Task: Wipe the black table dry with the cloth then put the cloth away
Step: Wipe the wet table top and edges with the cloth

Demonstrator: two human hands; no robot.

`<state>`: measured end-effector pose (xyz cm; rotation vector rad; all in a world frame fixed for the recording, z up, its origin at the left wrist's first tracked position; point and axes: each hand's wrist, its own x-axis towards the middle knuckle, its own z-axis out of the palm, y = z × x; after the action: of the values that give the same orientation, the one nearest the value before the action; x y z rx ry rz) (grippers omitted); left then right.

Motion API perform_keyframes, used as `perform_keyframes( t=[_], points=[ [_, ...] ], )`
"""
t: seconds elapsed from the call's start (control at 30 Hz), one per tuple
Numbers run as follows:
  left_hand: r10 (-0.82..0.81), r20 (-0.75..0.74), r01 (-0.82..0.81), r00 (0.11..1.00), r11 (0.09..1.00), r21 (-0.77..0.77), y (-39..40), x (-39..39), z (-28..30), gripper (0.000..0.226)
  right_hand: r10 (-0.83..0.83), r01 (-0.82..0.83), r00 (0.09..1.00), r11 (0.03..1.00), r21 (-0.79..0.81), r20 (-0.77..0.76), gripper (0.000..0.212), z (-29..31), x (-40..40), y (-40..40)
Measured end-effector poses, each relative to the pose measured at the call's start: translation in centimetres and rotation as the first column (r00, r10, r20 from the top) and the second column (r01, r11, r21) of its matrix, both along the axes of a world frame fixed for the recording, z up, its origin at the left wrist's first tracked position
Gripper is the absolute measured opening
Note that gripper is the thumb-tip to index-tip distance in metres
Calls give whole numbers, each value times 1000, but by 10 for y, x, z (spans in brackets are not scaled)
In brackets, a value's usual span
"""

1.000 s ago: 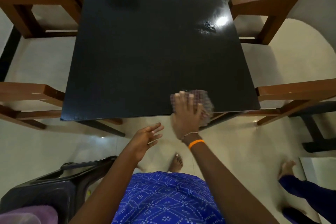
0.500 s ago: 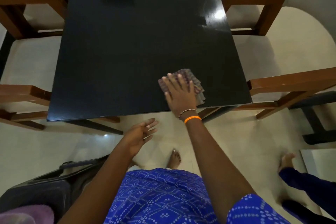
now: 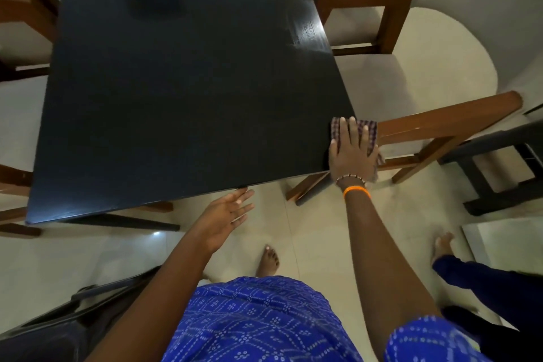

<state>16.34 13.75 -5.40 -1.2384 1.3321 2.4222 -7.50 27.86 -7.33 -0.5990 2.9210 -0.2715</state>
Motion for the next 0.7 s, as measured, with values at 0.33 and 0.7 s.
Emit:
perform_keyframes(
  t=[0.33, 0.7],
  points=[
    [-68, 29, 69, 997, 997, -22, 13, -32, -9, 34, 77, -77, 996, 997, 6, -46, 58, -15, 28, 20],
    [-100, 62, 102, 993, 994, -36, 19, -38, -9, 36, 175, -172, 982, 984, -43, 76, 59, 0, -81, -41]
  ],
)
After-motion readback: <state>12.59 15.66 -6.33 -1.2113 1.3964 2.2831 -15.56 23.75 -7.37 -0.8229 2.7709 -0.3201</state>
